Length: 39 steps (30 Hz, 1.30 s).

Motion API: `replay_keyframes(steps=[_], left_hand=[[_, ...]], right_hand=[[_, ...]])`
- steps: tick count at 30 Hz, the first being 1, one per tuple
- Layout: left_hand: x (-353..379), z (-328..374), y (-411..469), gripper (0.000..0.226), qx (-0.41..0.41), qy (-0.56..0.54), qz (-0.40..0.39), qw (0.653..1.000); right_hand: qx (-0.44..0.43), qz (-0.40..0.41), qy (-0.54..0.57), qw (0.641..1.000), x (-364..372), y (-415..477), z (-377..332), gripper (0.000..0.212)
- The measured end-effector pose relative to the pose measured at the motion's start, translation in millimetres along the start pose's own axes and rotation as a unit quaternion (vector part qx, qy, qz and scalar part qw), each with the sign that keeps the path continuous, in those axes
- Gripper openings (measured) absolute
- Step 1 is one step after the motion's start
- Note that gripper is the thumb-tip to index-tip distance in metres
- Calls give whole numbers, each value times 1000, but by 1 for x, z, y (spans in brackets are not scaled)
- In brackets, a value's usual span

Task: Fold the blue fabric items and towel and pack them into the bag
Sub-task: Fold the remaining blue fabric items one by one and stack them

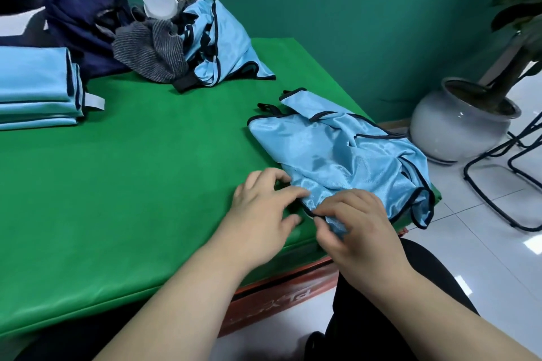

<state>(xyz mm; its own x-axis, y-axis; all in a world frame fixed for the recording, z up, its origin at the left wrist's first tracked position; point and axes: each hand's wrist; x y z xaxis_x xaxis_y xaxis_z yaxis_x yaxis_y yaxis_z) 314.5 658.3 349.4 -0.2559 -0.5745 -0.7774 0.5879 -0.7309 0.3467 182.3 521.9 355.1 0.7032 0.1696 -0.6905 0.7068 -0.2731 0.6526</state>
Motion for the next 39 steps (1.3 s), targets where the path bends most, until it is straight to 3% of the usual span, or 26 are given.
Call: replay_keyframes(steps=[8,15,19,26,31,39], left_hand=[[3,24,-3,8,64,21,11,998],[-47,70,-2,9,101,50,47,993],[-107,102,7,14,22,44,23,999],[-195,142,1,22,58,139,-23,988],[-241,174,-5,15,35,206,34,977],[-306,225,-13,13,18,246,115,962]], right_hand=[[61,-36,-22,997,-30,-16,6,9],[110,-40,44,992,-81,15,-14,13],[74,-34,47,996,-119,53,-26,15],[-28,-82,0,996,-191,105,-56,25],[-59,-120,-32,991,-234,128,-85,24],[-32,-137,-2,990,-291,154,-123,22]])
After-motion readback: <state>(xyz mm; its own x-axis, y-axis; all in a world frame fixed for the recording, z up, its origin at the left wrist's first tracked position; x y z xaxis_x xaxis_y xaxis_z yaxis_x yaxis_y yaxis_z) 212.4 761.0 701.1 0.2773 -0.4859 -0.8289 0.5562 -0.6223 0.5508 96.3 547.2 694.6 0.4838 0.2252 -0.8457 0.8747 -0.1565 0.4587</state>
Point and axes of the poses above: each hand's wrist, its own y-axis towards the middle knuckle, its own x-axis out of the palm, z = x × y, and after that the axes turned 6 degrees about z, right-handed
